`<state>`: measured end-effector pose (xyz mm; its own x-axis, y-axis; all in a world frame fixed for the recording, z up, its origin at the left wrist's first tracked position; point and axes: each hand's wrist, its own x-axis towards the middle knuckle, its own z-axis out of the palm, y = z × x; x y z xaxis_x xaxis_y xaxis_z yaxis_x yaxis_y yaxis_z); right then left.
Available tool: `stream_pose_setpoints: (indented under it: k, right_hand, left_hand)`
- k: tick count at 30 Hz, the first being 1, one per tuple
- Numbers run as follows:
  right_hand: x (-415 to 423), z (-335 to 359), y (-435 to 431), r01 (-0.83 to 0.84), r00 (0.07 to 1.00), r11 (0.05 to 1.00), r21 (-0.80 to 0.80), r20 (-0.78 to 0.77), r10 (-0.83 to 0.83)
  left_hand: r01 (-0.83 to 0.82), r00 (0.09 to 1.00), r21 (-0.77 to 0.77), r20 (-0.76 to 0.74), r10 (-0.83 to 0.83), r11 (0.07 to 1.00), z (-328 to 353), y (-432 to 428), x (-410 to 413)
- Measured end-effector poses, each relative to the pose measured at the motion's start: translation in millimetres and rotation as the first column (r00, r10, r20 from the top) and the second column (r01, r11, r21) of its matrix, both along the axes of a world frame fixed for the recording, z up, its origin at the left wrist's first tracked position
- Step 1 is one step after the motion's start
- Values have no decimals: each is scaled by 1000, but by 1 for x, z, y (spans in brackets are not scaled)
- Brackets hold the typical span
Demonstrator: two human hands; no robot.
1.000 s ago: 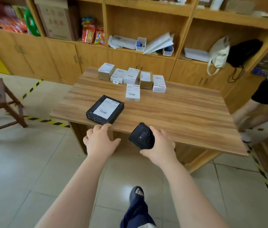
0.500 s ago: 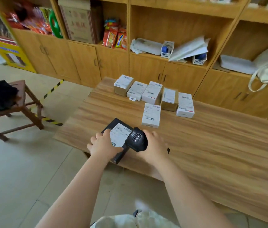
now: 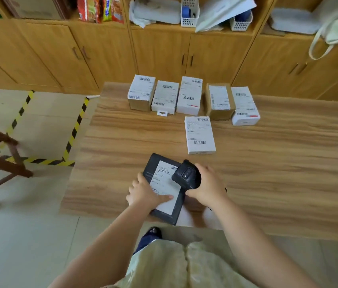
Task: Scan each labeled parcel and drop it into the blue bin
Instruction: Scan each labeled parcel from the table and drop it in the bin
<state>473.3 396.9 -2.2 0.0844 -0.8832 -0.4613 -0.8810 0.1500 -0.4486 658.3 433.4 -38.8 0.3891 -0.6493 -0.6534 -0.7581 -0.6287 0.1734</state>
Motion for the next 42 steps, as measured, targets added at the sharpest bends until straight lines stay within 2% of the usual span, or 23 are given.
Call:
stream_pose_setpoints:
  k: [8,13,16,18,22,26,32,36,42]
  right_hand:
    - [20,-10,-10,294,956,956,-22,7,-294]
    - [15,-3,-9,414,910,908,-63,57,-411]
    - [10,5,-12,433,901,895,-104,76,-427]
    - [7,8,-15,445,895,888,-111,74,-440]
    - [2,11,-14,445,894,891,-90,90,-438]
    - [5,3,-1,414,905,909,43,85,-417]
    - [16,-14,19,379,923,918,115,31,-385]
    - [17,-24,30,410,894,902,138,136,-427]
    - [11,-27,39,489,839,866,102,218,-499]
  left_hand:
    - [247,968,-30,62,-245,969,-7,-34,3]
    - [467,883,-198,155,-443,862,1,-54,2]
    - [537,842,-272,124,-524,799,3,-74,18]
    - [490,869,-217,43,-493,845,2,-80,27]
    - [306,947,-40,-88,-308,951,-10,-76,42]
    - [219,959,-22,-181,-219,976,-21,-72,50]
    - [115,967,-43,-223,-121,992,-22,-69,41]
    - [-23,937,-70,-350,-3,997,-27,-67,38]
    - [-170,825,67,-536,179,983,-9,-72,23]
